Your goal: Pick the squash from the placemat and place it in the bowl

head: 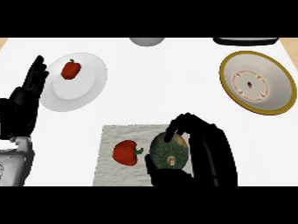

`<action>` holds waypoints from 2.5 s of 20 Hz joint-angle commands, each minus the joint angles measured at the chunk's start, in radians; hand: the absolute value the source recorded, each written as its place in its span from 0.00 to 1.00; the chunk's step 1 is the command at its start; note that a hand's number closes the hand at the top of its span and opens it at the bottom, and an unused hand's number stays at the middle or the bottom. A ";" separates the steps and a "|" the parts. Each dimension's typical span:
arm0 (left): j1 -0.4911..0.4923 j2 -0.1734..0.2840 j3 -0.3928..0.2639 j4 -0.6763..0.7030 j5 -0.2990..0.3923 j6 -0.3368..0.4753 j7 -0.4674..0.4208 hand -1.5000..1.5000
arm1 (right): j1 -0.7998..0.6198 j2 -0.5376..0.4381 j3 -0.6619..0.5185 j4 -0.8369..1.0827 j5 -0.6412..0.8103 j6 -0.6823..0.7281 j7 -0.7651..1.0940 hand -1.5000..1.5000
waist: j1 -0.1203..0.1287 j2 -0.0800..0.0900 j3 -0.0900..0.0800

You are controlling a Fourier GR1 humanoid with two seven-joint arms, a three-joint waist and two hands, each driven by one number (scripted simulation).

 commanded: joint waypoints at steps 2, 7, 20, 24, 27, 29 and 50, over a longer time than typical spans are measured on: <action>0.023 -0.034 -0.028 -0.024 -0.031 0.013 -0.007 0.50 | -0.038 -0.008 -0.186 0.027 -0.061 -0.034 -0.051 1.00 | 0.008 0.003 0.000; 0.049 -0.019 -0.002 -0.046 -0.010 -0.005 -0.012 0.50 | -0.083 -0.102 -0.450 0.140 -0.248 -0.095 -0.242 1.00 | 0.012 0.004 0.001; -0.016 -0.035 0.004 0.045 -0.030 -0.007 -0.050 0.50 | -0.327 -0.326 -0.755 0.789 -0.290 -0.256 -0.680 1.00 | 0.023 0.011 0.001; -0.032 -0.034 -0.012 0.005 -0.037 -0.015 -0.006 0.50 | -0.432 -0.393 -0.807 1.030 -0.221 -0.362 -0.748 1.00 | 0.038 0.015 0.002; -0.014 -0.064 -0.033 0.004 -0.058 0.006 -0.015 0.50 | -0.499 -0.408 -0.843 1.237 -0.228 -0.424 -0.840 1.00 | 0.040 0.015 0.002; -0.059 -0.016 0.023 0.052 -0.011 -0.042 -0.029 0.50 | -0.512 -0.405 -0.866 1.349 -0.237 -0.481 -0.914 1.00 | 0.045 0.020 0.003; -0.013 -0.065 -0.016 0.029 -0.066 0.003 -0.052 0.50 | -0.632 -0.568 -1.189 1.730 -0.608 -0.113 -1.358 0.00 | 0.047 0.021 0.004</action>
